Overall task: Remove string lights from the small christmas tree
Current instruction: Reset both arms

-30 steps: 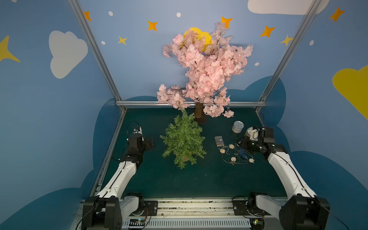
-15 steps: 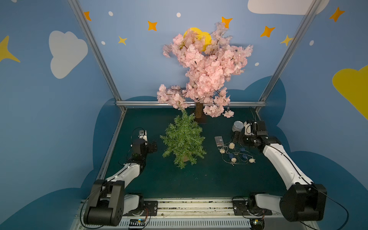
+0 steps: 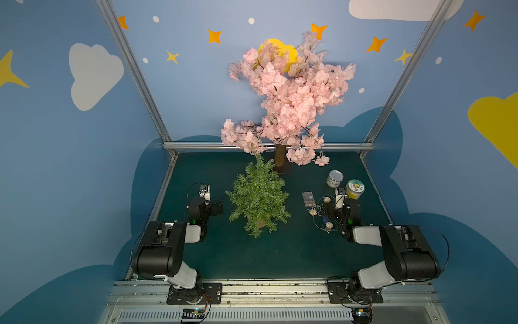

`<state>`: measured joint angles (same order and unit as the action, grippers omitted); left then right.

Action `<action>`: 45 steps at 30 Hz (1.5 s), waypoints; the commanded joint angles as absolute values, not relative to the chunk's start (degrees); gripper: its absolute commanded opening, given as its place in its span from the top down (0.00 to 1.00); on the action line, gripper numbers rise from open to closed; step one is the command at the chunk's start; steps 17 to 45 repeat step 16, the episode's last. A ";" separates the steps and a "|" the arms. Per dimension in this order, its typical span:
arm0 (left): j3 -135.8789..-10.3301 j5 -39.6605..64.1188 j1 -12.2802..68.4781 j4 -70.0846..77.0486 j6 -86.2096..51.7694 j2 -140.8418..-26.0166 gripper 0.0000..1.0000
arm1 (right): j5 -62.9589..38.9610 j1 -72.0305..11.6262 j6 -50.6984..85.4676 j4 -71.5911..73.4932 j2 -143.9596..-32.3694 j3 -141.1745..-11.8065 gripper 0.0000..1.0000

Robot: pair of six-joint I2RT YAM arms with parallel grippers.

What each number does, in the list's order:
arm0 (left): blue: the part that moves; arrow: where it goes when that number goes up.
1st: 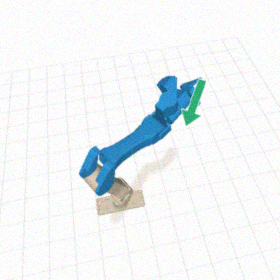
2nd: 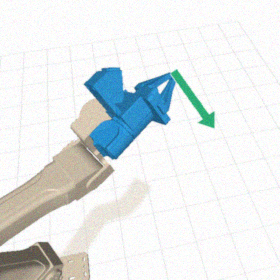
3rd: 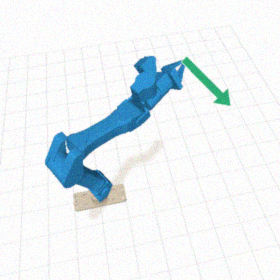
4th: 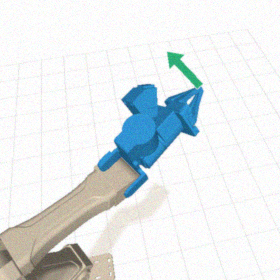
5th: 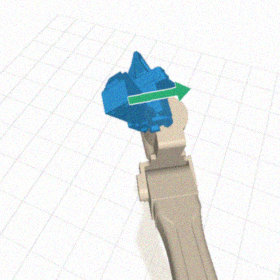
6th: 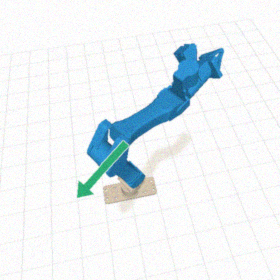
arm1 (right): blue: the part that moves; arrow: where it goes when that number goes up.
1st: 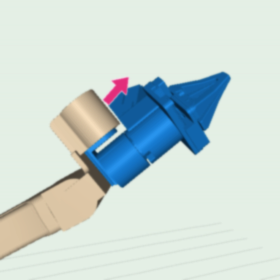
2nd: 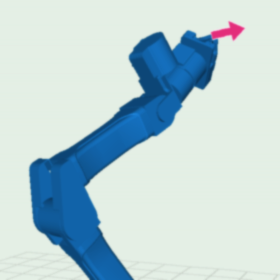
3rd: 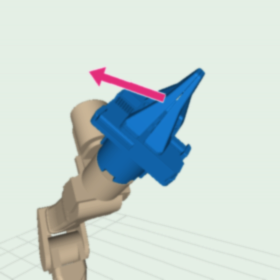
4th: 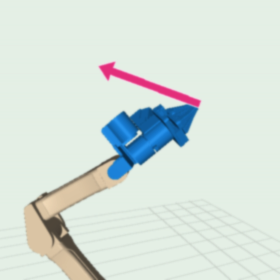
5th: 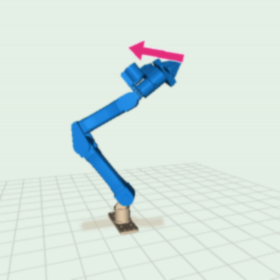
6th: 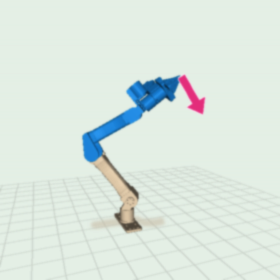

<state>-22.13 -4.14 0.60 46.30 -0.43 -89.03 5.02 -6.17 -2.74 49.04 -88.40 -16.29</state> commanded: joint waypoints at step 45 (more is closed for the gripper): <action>-23.57 -0.26 -1.02 45.00 -0.42 -87.89 0.01 | 1.40 -3.43 -1.68 49.20 -87.71 -22.27 0.05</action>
